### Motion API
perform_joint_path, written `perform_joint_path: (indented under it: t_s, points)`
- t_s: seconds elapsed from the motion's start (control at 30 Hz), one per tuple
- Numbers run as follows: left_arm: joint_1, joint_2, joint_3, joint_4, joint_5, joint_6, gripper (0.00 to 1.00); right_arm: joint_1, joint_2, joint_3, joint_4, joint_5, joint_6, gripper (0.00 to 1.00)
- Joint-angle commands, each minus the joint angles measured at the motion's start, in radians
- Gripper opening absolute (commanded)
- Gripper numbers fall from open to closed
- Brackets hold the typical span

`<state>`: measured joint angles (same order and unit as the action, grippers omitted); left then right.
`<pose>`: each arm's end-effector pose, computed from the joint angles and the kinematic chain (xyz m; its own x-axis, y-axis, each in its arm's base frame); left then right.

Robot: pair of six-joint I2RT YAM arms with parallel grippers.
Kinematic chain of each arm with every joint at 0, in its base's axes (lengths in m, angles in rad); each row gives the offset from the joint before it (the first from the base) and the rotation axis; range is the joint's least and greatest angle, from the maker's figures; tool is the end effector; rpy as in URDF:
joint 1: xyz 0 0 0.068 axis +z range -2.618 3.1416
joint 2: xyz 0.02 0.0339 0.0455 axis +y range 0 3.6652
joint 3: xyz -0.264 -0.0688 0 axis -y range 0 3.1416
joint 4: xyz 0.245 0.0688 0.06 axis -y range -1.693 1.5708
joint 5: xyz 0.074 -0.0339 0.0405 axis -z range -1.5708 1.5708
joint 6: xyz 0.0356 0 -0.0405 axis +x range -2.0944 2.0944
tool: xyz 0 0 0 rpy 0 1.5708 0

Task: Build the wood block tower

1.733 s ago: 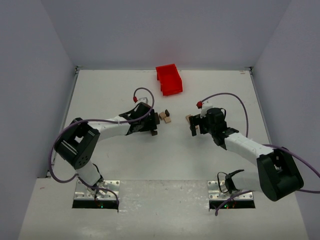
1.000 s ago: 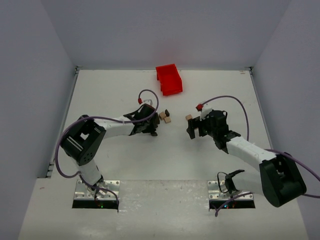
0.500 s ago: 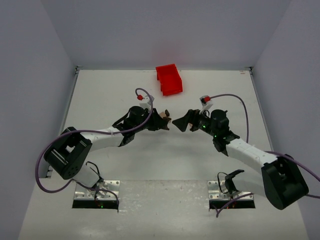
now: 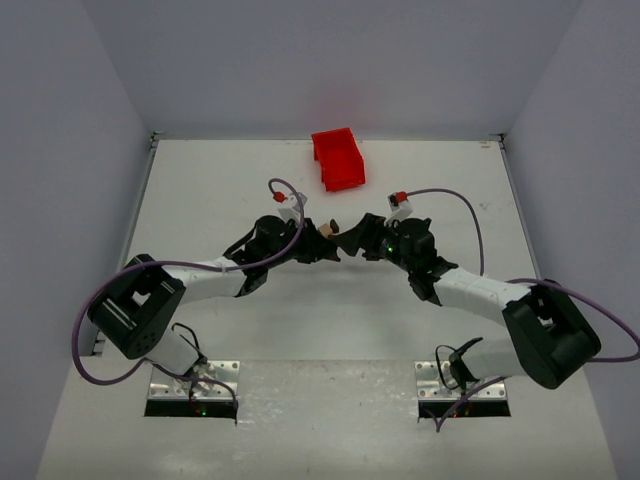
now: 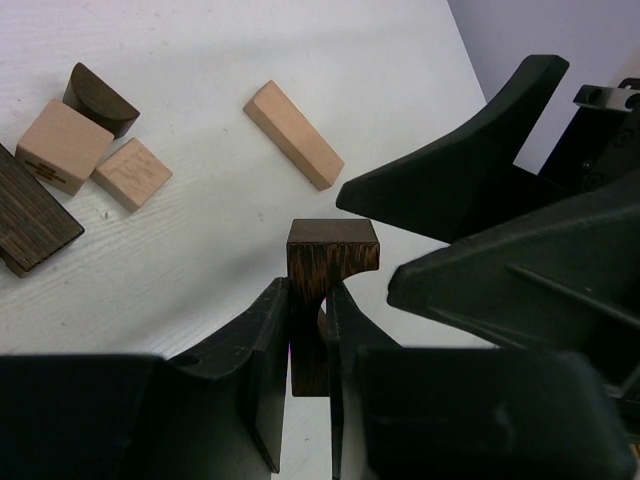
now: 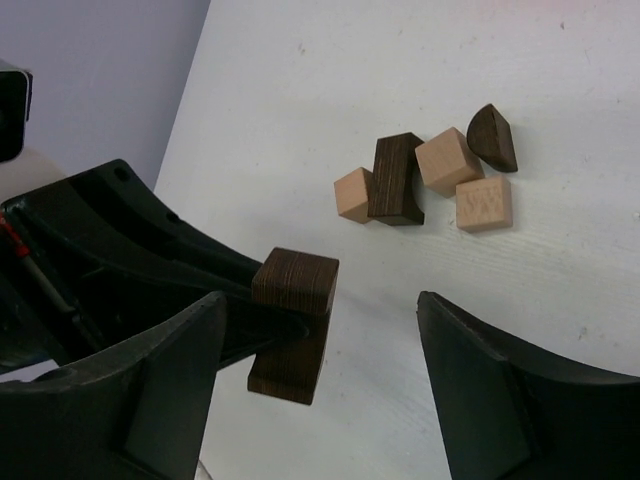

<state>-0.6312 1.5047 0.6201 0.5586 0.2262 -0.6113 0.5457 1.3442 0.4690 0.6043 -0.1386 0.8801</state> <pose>0.2433 -0.1877 0.1906 -0.6402 -0.2248 -0.7345 0.4630 0.6501 -0.6025 0.2274 0.1438 0.1919 -0.6297 0.5108 -0.5853 -0.2237 0.6024 0.7662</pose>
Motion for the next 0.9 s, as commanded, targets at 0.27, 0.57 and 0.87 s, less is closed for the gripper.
perform_joint_path:
  t_s: [0.27,0.57,0.87]
  points:
    - [-0.010,-0.034,-0.011,0.089,0.012,-0.010,0.00,0.033,0.075,0.102,0.052,0.024,-0.003,0.43]
    - [-0.009,-0.040,-0.011,0.095,0.007,-0.016,0.00,0.042,0.075,0.118,0.037,0.019,-0.024,0.13]
    - [-0.011,-0.111,-0.001,0.051,0.047,0.023,1.00,0.026,0.088,0.341,-0.300,0.032,-0.375,0.00]
